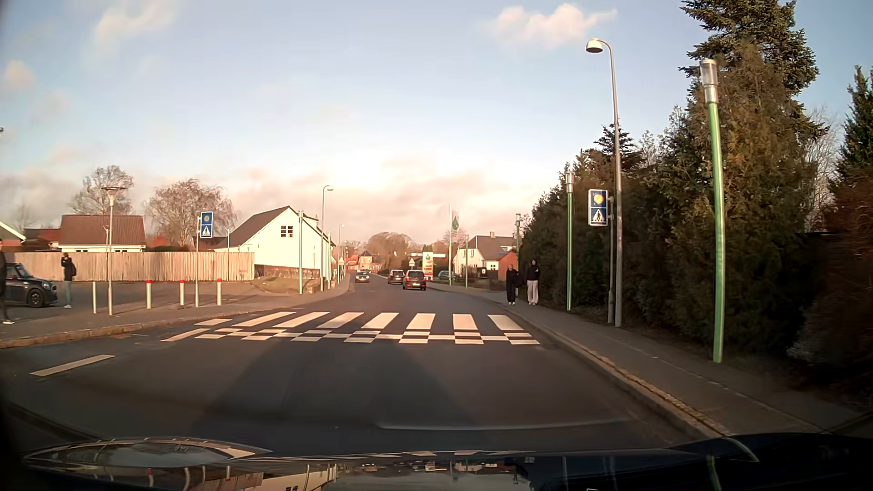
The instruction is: Follow the waypoints while adhering to traffic rules and regulations
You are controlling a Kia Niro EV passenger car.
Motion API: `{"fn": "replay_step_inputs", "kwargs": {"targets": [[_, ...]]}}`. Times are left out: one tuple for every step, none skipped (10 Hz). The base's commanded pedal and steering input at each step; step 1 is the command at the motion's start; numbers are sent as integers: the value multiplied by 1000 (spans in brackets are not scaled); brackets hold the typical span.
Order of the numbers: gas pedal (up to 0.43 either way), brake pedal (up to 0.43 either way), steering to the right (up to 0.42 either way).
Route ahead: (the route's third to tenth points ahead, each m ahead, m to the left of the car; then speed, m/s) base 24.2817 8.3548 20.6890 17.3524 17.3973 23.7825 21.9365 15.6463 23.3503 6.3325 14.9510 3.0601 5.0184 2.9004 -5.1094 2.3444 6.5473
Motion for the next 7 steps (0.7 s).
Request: {"fn": "replay_step_inputs", "kwargs": {"targets": [[0,0,-1],[0,0,-1],[0,0,-1],[0,12,-2],[0,24,-2],[0,55,-2],[0,61,-2]]}}
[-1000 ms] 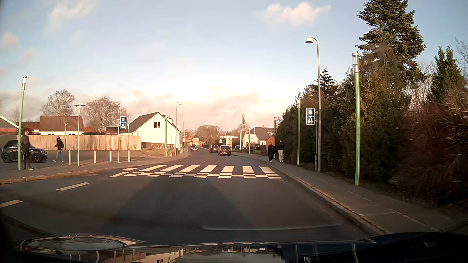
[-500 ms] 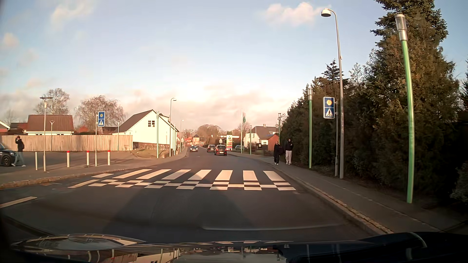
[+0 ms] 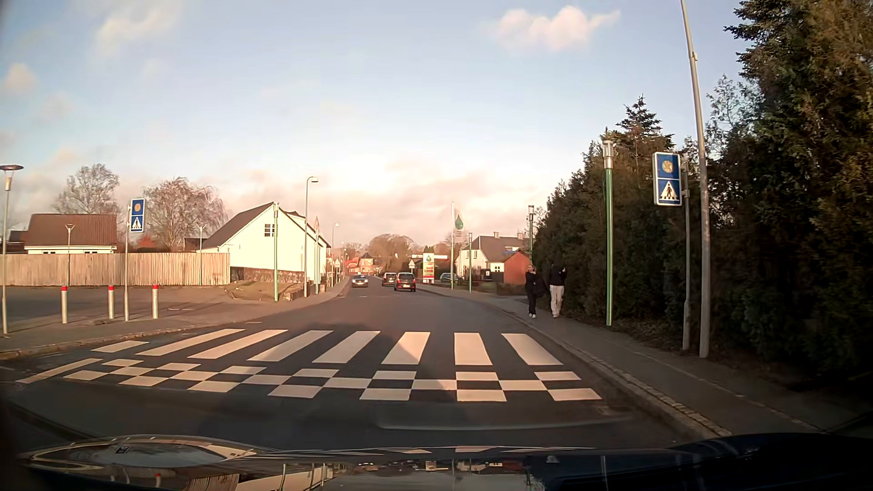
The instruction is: Follow the waypoints while adhering to traffic rules and regulations
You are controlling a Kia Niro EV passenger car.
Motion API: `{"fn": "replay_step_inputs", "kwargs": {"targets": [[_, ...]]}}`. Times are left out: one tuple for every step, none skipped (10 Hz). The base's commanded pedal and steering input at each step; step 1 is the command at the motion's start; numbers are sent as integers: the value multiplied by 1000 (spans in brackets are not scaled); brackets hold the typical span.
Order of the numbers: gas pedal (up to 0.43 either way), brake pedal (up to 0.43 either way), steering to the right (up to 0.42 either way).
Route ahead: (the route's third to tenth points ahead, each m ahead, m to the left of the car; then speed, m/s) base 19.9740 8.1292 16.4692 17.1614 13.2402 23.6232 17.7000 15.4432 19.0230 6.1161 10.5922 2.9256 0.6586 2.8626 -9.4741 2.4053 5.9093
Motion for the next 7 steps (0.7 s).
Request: {"fn": "replay_step_inputs", "kwargs": {"targets": [[0,73,-2],[0,79,-2],[0,91,-2],[0,91,-1],[0,91,-1],[0,91,-1],[0,91,-1]]}}
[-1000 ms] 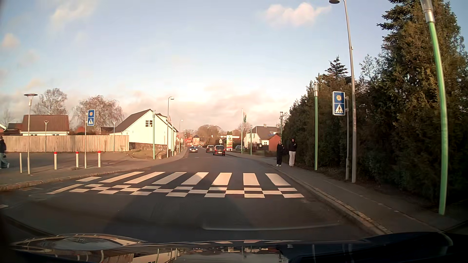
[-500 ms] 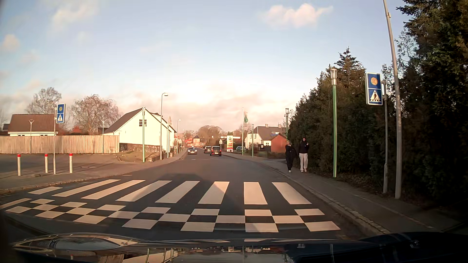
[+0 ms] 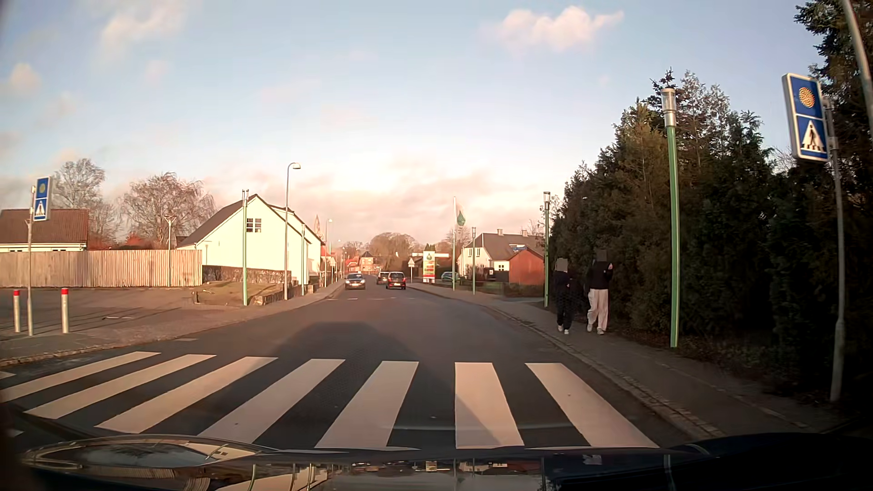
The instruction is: Follow the waypoints while adhering to traffic rules and regulations
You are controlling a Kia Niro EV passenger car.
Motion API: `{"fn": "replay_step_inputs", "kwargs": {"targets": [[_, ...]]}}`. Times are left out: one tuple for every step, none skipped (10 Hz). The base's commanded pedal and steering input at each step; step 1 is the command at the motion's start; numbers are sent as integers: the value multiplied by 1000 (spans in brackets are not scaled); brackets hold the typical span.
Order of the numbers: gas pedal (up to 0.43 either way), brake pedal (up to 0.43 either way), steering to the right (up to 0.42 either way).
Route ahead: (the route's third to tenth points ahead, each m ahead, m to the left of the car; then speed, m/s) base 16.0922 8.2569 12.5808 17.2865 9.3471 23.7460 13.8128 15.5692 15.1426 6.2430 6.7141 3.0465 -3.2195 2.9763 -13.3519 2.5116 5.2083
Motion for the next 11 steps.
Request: {"fn": "replay_step_inputs", "kwargs": {"targets": [[0,91,-1],[0,91,-1],[0,134,-1],[0,152,-5],[0,159,-14],[0,177,-22],[0,177,-23],[0,189,-23],[0,195,-23],[0,195,-23],[0,201,-23]]}}
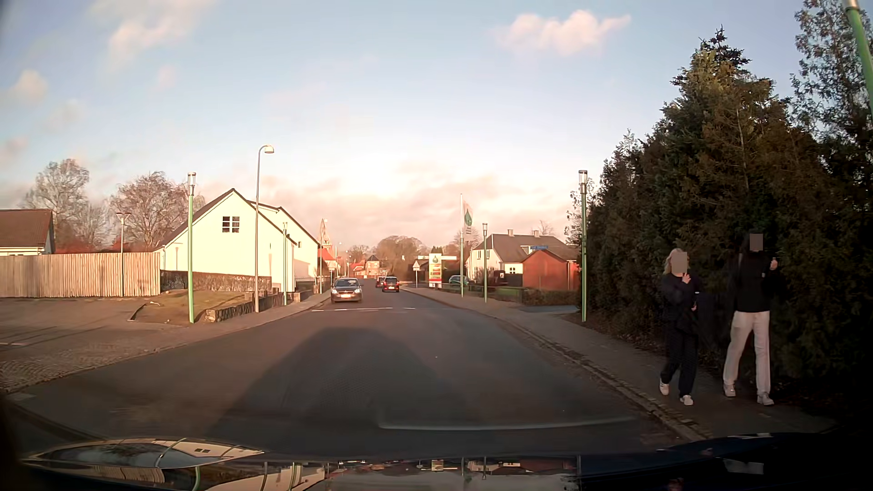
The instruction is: Follow the waypoints while adhering to traffic rules and regulations
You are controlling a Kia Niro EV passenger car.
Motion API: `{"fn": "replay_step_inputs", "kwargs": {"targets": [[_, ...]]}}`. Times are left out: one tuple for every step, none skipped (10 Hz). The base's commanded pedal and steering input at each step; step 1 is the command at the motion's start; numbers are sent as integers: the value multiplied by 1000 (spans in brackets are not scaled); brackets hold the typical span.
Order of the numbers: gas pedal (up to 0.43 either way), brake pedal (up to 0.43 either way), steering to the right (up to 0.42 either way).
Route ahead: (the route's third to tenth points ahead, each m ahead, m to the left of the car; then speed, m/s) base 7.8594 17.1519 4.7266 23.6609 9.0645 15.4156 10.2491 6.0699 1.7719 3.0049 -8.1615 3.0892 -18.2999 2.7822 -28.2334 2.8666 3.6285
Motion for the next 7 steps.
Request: {"fn": "replay_step_inputs", "kwargs": {"targets": [[0,213,-22],[0,213,-20],[0,213,-19],[0,213,-18],[0,213,-18],[0,207,-17],[0,207,-17]]}}
